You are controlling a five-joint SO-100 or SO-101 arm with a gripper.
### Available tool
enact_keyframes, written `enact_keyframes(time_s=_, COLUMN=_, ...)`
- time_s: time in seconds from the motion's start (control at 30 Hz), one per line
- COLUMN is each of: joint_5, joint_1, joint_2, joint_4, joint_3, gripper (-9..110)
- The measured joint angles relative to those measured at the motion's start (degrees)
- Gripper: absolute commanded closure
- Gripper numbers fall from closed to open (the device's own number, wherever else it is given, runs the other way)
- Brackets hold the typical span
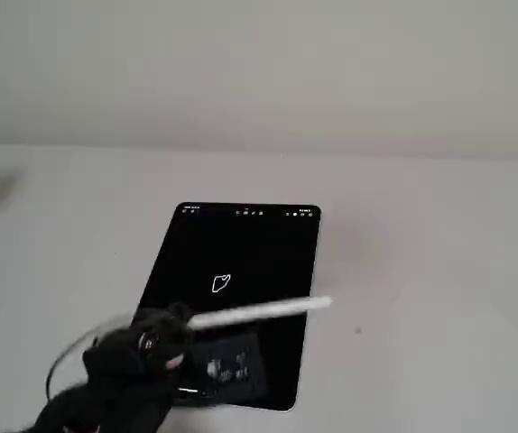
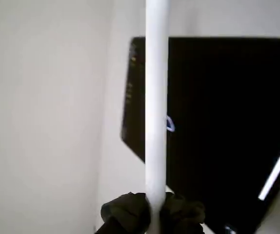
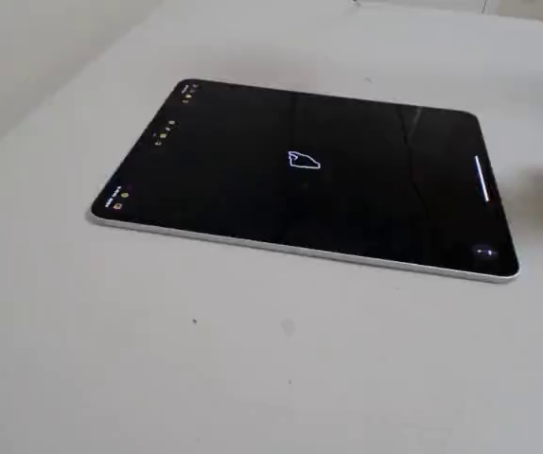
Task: Draw a circular shape on the ipad using the apple pencil
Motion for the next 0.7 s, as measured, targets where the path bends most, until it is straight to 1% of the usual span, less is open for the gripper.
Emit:
enact_keyframes(time_s=0.1, joint_5=2.1, joint_1=-0.6, joint_2=4.3, joint_4=4.2, joint_3=2.7, gripper=102)
enact_keyframes(time_s=0.23, joint_5=4.6, joint_1=0.4, joint_2=5.9, joint_4=6.4, joint_3=6.3, gripper=102)
enact_keyframes(time_s=0.43, joint_5=5.6, joint_1=1.5, joint_2=6.6, joint_4=6.3, joint_3=11.4, gripper=101)
enact_keyframes(time_s=0.5, joint_5=5.4, joint_1=1.7, joint_2=6.2, joint_4=6.3, joint_3=15.4, gripper=101)
enact_keyframes(time_s=0.7, joint_5=3.3, joint_1=1.8, joint_2=6.0, joint_4=5.2, joint_3=23.6, gripper=101)
